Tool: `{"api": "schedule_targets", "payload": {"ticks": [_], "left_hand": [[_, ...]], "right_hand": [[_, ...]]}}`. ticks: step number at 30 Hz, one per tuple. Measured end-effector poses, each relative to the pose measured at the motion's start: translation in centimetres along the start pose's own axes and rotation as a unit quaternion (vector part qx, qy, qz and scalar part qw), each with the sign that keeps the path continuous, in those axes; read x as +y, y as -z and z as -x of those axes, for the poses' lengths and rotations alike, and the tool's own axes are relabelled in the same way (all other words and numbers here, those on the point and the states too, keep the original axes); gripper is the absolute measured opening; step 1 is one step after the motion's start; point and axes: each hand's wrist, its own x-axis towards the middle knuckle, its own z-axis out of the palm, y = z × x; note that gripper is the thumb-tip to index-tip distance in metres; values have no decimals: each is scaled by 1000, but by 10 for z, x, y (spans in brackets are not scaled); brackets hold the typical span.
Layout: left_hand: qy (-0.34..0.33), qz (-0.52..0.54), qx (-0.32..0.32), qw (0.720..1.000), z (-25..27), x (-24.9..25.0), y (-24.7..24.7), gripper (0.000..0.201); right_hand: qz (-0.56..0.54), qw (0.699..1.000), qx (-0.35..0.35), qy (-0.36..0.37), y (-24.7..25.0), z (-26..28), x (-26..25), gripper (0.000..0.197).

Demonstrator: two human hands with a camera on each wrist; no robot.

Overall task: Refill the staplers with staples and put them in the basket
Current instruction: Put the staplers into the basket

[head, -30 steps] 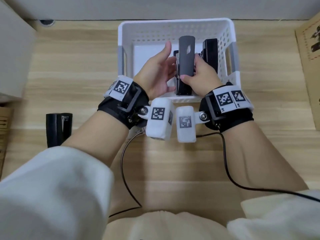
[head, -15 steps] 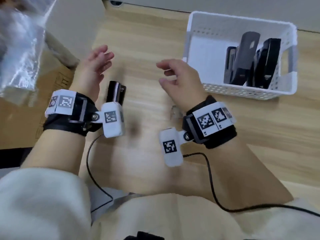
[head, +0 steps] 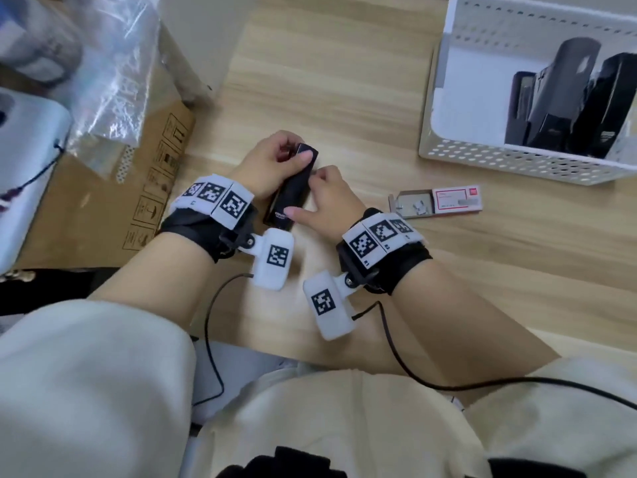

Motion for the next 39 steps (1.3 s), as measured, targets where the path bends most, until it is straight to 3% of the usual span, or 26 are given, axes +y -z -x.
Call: {"api": "schedule_targets", "payload": {"ticks": [4,8,10,14,16,18,21,27,39], "left_hand": [[16,77,35,996,2,10,-13,9],[3,160,43,986,4,52,-23,6],[-27,190,19,981,2,79,-29,10],[-67,255,-75,962,-19,127,-65,44],[-44,281,-157,946,-34,146,-90,45],[4,263,-192,945,-49,161,-115,48],[56,193,-219,955,-67,173,-150,62],[163,210,-205,942,-109,156,-183,68],[198,152,-253,935,-137,125,-190,68]], "right_hand": [[-98,995,12,-1,7,4,0,58],[-222,967,108,56,38,24,-1,66],[-268,946,169,73,61,39,0,72],[-307,905,285,73,113,64,23,75],[-313,887,331,72,140,74,40,73],[-309,880,356,54,163,78,63,73],[-288,895,341,-12,185,68,99,70],[-236,927,260,-130,194,45,139,60],[-130,952,186,-205,191,30,140,63]]}}
